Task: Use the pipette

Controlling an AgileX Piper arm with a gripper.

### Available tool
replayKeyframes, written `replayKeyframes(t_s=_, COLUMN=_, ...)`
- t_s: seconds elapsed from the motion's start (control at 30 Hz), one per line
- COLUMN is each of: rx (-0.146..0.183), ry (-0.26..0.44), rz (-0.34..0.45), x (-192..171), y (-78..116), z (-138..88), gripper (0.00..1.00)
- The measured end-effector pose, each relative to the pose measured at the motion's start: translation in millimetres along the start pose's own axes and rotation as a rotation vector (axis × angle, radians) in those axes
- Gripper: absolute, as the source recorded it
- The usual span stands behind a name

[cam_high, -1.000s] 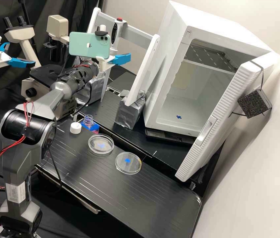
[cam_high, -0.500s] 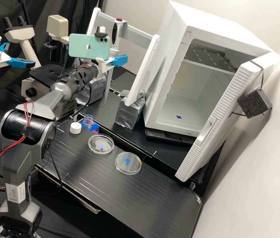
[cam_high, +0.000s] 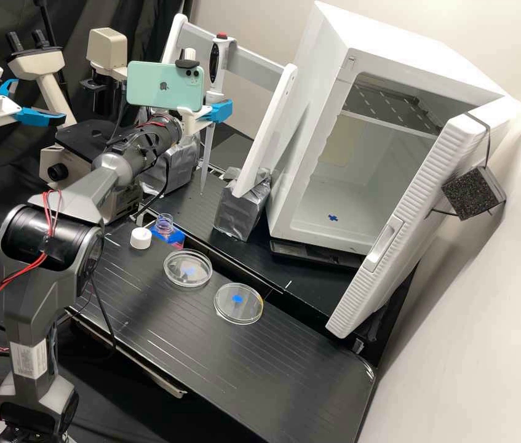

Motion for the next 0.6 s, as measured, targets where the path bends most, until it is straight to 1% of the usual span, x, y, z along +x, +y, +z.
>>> replayKeyframes(t_s=0.07, rx=0.027, ry=0.011, rz=-0.006, x=-2.7, y=2.7, z=-2.0, gripper=0.00)
replayKeyframes(t_s=0.13, rx=0.041, ry=0.021, rz=-0.019, x=-4.3, y=3.4, z=-3.5, gripper=0.00)
replayKeyframes(t_s=0.3, rx=0.062, ry=0.029, rz=-0.022, x=-6.1, y=5.2, z=-4.9, gripper=0.00)
replayKeyframes(t_s=0.5, rx=0.109, ry=0.038, rz=-0.032, x=-6.6, y=4.8, z=-5.9, gripper=0.00)
replayKeyframes(t_s=0.6, rx=0.115, ry=0.052, rz=-0.048, x=-6.3, y=4.7, z=-6.2, gripper=0.00)
